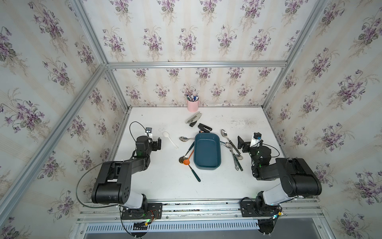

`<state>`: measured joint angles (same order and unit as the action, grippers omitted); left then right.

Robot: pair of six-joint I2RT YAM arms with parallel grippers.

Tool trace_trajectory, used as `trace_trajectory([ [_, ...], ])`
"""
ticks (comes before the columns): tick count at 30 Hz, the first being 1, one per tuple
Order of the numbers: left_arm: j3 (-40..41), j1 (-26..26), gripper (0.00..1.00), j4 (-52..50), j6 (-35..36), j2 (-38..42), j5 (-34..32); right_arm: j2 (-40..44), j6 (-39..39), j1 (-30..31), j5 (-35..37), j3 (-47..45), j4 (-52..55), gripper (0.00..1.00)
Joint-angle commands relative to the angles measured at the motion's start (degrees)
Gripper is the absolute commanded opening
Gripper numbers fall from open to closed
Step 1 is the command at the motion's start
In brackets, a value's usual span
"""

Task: Put the spoon into the storage box
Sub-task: Pick up the spoon from the center of the board.

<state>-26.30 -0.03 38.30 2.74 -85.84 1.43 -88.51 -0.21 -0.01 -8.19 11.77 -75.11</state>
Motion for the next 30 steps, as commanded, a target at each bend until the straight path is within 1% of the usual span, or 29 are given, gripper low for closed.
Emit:
trace_trajectory([
  [1,-0.28,-0.11,1.00,0.28,-0.11,0.02,0.15,0.18,-0.12,0.01,0.39,0.14,-0.78,1.00],
  [2,-0.19,-0.04,1.00,0.37,-0.11,0.14,0.15,0.32,0.05,0.01,0.75,0.09,-0.97,1.00],
  [4,-0.27,-0.04,1.00,0.21,-0.30,0.40,-0.63,1.87,1.30,0.00,3.83,0.17,0.71,1.00],
  [6,-3.15,-0.14,1.00,-6.49,-1.01,2.26,-1.77,4.29,1.61,0.01,4.52,1.27,4.95,1.00],
  [8,-7.23,-0.12,1.00,-14.32,-0.42,3.95,-0.56,7.01,0.95,0.01,2.88,3.61,11.20,1.00],
  [10,-11.20,-0.05,1.00,-21.83,-0.20,6.14,0.93,9.89,0.47,0.01,1.40,7.09,19.27,0.98],
  [12,-15.18,-0.05,1.00,-29.09,-2.06,7.71,1.76,12.13,0.17,0.01,0.54,11.19,29.44,0.95],
  [16,-24.14,0.03,1.00,-44.13,-6.96,8.97,3.91,13.54,-2.97,0.01,-3.54,21.86,51.20,0.83],
  [19,-28.13,0.39,1.00,-51.34,-10.52,9.59,5.50,13.12,-5.22,0.01,-4.11,28.86,64.52,0.77],
  [20,-29.62,0.73,1.00,-53.77,-11.26,9.49,5.87,12.82,-5.89,0.01,-4.29,30.80,67.88,0.77],
  [22,-33.25,1.59,1.00,-59.33,-11.02,9.07,8.31,11.65,-8.43,0.01,-5.94,34.83,75.51,0.73],
  [24,-36.04,3.09,1.00,-63.39,-11.39,8.57,8.02,9.49,-9.62,0.01,-7.01,38.55,81.78,0.70],
  [27,-39.81,4.97,1.00,-68.37,-11.85,7.03,8.16,4.98,-9.67,0.01,-9.00,44.01,88.88,0.65],
  [30,-42.51,6.87,1.00,-71.22,-12.06,5.30,8.99,0.21,-9.54,0.08,-10.01,48.47,94.70,0.60],
])
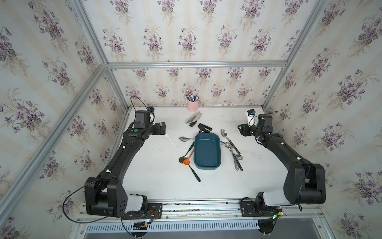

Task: Put the spoon into the storage box
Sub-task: Pick up the spoon from the center of the board.

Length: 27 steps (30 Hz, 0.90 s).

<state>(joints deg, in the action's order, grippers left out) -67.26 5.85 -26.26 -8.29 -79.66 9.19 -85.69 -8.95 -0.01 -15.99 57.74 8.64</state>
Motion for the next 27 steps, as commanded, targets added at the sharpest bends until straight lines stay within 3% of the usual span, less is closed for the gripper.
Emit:
trace_trajectory([
  [1,-2.03,1.69,1.00,-7.18,-1.02,-0.94,1.25,-4.05,-0.77,0.18,-1.72,3.71,12.81,0.58],
  [5,-2.39,3.65,1.00,-7.80,-1.11,-0.94,0.84,-8.18,-2.32,1.77,2.64,5.92,17.80,0.57],
  [15,-2.53,5.18,1.00,-8.26,-1.20,-2.96,0.30,-16.00,-0.87,7.42,5.62,10.85,21.92,0.47],
  [27,-1.73,5.68,1.00,-9.07,-1.54,-1.99,-0.66,-19.00,0.83,9.73,10.50,10.95,19.37,0.43],
])
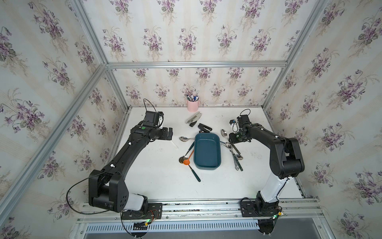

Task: Put the spoon into the storage box
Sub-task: Pick up the spoon from the center of the board.

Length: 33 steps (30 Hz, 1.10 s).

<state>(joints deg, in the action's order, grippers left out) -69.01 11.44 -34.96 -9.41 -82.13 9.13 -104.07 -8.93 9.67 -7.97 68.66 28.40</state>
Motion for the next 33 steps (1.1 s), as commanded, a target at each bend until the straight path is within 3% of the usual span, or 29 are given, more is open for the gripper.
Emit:
trace_trajectory([
  [1,0.04,0.16,1.00,-0.38,-0.52,0.61,-0.67,-0.93,0.84,0.06,3.00,0.07,-0.51,0.43],
  [11,0.45,0.60,1.00,-0.70,-0.56,0.68,-1.39,-3.72,0.41,0.06,3.31,1.11,-1.80,0.42],
  [33,-0.24,1.77,1.00,-2.13,-0.93,-0.48,-1.41,-7.20,2.26,-0.01,3.48,1.88,-2.42,0.29],
])
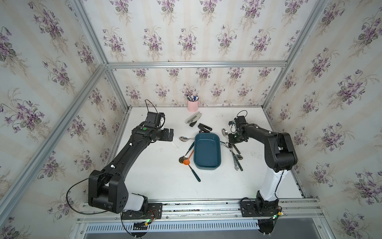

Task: Put the spoon into the storage box
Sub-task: Pick up the spoon from the center of the board.

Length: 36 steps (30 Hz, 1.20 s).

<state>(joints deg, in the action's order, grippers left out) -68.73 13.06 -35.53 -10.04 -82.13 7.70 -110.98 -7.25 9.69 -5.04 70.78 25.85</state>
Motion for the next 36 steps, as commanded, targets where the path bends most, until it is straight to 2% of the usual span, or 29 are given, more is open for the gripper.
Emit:
trace_trajectory([
  [1,-0.61,0.27,1.00,-1.49,-0.24,-0.69,0.08,-0.29,0.63,-0.04,0.43,-0.38,0.11,0.26],
  [5,-1.73,0.76,1.00,-2.26,0.33,-2.33,2.52,0.68,0.65,-0.03,-0.26,-1.06,-0.21,0.22],
  [13,-4.50,3.18,1.00,-3.61,0.86,-5.60,2.75,1.25,1.21,-0.03,0.63,-1.47,-0.53,0.19],
  [20,-6.05,3.21,1.00,-3.76,0.38,-6.46,3.90,2.85,3.23,-0.05,1.54,-1.13,-1.04,0.14],
  [27,-6.68,3.20,1.00,-3.72,0.55,-6.74,4.52,5.69,3.96,-0.07,4.59,4.54,3.74,0.12],
  [32,-6.68,2.87,1.00,-3.81,0.42,-7.01,3.84,8.65,10.50,0.46,1.81,9.48,8.77,0.13],
  [36,-7.46,2.74,1.00,-5.43,0.00,-7.07,-0.29,12.36,19.09,3.43,-1.78,10.41,10.45,0.13],
])
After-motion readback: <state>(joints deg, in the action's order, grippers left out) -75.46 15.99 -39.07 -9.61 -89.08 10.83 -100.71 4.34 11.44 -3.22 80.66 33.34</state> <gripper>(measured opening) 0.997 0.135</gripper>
